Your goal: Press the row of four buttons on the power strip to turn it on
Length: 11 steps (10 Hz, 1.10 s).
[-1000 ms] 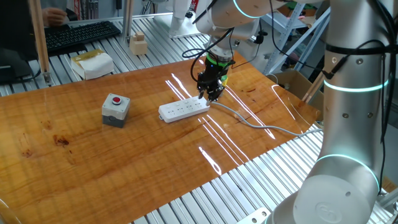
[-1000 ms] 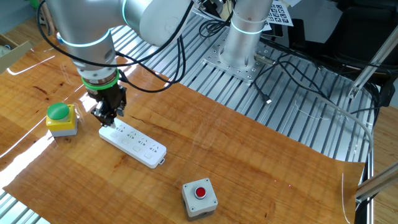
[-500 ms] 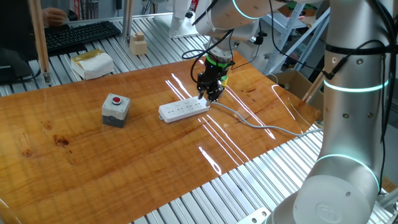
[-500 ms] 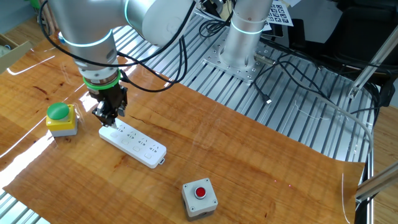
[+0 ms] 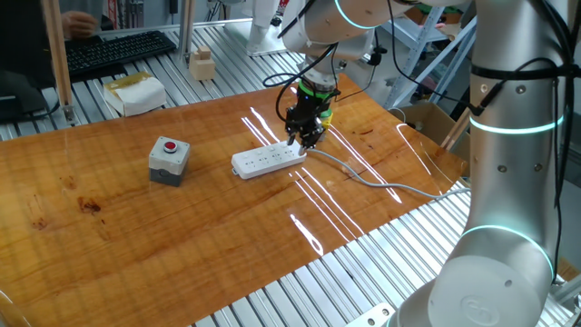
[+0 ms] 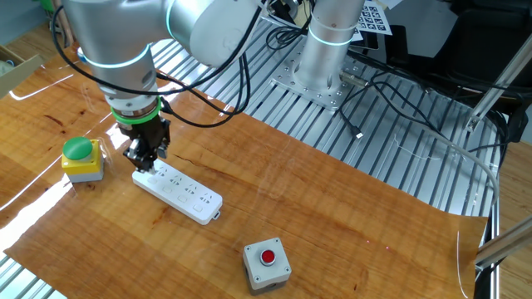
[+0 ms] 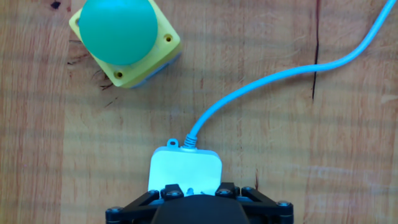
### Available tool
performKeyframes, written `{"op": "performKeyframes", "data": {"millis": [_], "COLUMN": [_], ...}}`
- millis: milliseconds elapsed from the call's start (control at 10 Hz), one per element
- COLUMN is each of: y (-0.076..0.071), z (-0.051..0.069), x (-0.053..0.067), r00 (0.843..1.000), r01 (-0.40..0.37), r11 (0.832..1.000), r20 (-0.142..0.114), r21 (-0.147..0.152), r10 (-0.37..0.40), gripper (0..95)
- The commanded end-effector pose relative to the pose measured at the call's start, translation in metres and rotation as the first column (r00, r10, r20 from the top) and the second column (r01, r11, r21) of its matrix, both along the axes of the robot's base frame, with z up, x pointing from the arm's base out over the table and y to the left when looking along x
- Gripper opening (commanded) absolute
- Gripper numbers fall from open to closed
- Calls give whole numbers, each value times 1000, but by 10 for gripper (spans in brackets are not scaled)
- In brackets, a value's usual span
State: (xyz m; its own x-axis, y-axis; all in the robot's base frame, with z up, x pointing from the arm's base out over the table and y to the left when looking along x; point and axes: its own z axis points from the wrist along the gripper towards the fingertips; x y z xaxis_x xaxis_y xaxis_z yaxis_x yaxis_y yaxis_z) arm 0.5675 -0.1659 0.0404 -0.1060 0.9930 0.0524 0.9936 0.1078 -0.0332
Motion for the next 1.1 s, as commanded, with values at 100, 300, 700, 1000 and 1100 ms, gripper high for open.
{"op": "performKeyframes", "data": {"millis": [100,300,700,1000,1100], "y": [1,3,7,7,7], "z": [-1,-1,-4,-5,-5], "x": [0,1,3,3,3], "r00": [1000,1000,1000,999,999], "r01": [-4,3,21,37,38], "r11": [1000,1000,1000,999,999], "r20": [1,3,6,14,16], "r21": [1,2,-3,-1,-1], "r10": [4,-3,-21,-37,-38], "gripper": [380,380,380,380,380]}}
